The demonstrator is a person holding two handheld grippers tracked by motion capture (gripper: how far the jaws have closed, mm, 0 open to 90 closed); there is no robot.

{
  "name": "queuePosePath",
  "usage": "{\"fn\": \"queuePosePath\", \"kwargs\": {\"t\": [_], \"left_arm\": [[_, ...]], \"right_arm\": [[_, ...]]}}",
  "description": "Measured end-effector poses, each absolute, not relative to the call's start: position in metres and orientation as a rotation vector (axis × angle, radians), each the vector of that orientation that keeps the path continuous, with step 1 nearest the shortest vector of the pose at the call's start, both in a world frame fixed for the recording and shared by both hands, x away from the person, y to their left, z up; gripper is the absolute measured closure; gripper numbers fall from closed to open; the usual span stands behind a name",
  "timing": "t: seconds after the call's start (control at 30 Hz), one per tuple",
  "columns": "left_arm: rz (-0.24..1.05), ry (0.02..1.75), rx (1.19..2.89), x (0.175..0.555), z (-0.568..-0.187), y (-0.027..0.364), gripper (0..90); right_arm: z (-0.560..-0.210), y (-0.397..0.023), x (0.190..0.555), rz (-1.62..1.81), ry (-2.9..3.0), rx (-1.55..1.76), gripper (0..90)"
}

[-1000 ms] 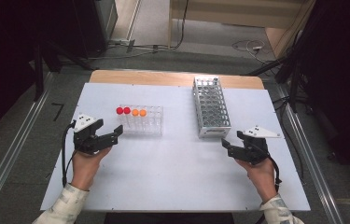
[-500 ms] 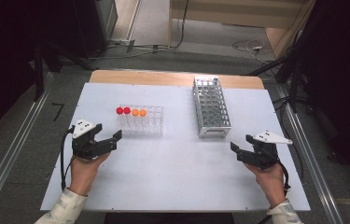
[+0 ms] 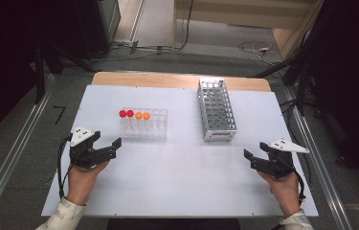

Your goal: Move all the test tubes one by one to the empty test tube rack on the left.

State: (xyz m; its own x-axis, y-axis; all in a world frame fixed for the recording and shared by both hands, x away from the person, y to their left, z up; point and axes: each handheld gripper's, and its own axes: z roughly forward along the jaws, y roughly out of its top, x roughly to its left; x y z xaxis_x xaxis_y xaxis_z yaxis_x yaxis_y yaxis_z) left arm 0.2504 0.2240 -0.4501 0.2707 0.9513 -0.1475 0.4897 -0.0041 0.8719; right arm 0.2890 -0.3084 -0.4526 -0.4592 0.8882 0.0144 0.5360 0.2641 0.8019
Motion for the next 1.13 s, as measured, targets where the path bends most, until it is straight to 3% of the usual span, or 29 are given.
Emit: {"fn": "queuePosePath", "kwargs": {"t": [1.13], "left_arm": [[0.674,1.425,1.596,0.235,-0.467,0.249,16.9]], "right_arm": [[-0.470,-0.366,0.273,1.018,1.979,1.416,24.0]]}}
